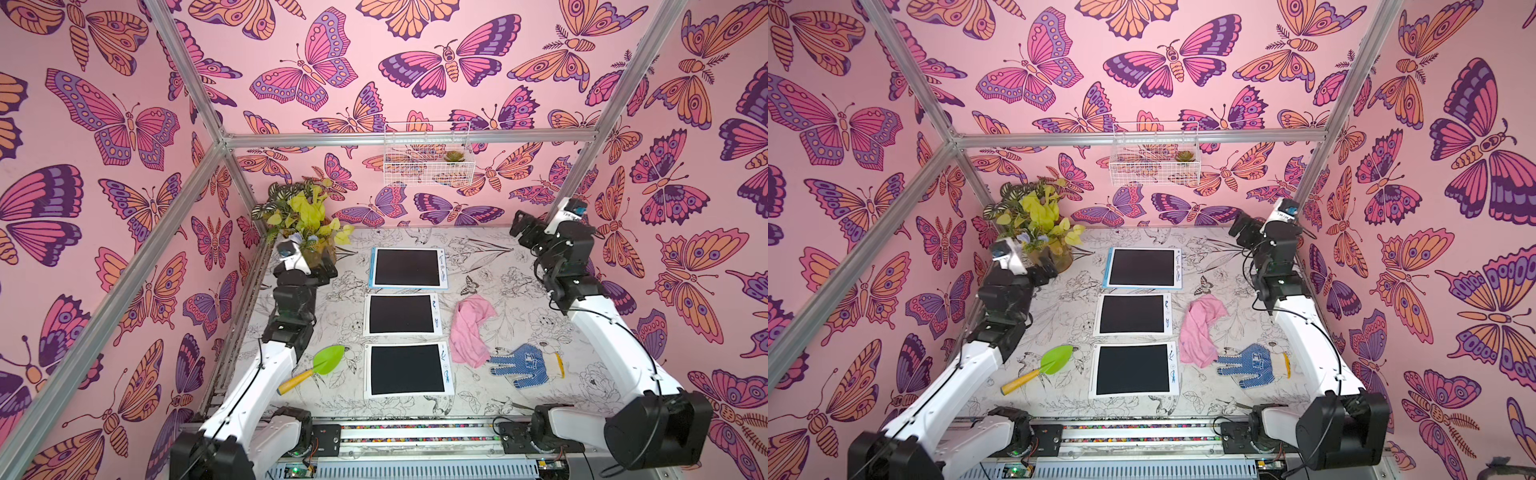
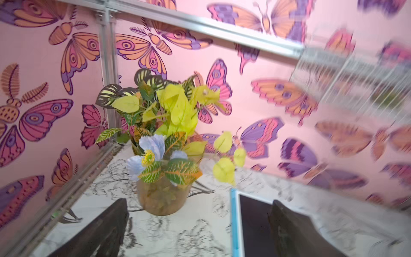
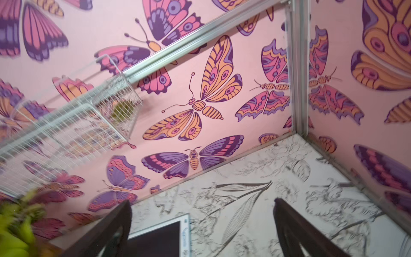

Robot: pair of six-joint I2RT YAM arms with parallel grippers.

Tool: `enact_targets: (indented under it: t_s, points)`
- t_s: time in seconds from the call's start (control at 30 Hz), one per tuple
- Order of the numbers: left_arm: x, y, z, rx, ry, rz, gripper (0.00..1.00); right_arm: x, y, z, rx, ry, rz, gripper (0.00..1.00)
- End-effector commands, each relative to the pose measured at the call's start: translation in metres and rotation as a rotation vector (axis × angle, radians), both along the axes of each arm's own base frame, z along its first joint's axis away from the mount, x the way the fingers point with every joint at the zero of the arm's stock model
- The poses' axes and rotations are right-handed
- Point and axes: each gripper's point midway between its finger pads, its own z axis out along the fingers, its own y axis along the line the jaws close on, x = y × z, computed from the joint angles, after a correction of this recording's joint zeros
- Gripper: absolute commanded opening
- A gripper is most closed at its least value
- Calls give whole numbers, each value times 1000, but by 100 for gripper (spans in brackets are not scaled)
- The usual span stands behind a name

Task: Wipe the drawing tablet
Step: Pick up the cleaning item at the center of the board.

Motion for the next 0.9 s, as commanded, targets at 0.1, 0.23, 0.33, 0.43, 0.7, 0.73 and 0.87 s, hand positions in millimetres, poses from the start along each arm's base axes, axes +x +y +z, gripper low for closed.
enact_targets:
  t_s: [0.1, 0.23, 0.33, 0.43, 0.7, 0.73, 0.87]
  points:
    - [-13, -45, -93, -365, 487, -170, 100, -53, 45, -93, -16, 435, 107, 98]
    - [-40, -86, -115, -318, 639, -284, 99, -96, 88, -118, -287, 560, 214, 94]
    - [-74, -102, -144, -230, 825, -338, 97, -127, 110, -161, -388, 673, 297, 90]
    - [-106, -116, -172, -239, 953, -412, 91, -145, 118, -202, -415, 754, 344, 89]
    - [-147, -138, -210, -273, 1091, -480, 85, -132, 123, -255, -405, 834, 353, 85]
    - [-149, -140, -212, -269, 1098, -485, 85, -129, 125, -258, -399, 843, 360, 83]
    - [-155, -140, -219, -258, 1106, -489, 84, -120, 135, -267, -373, 801, 396, 82]
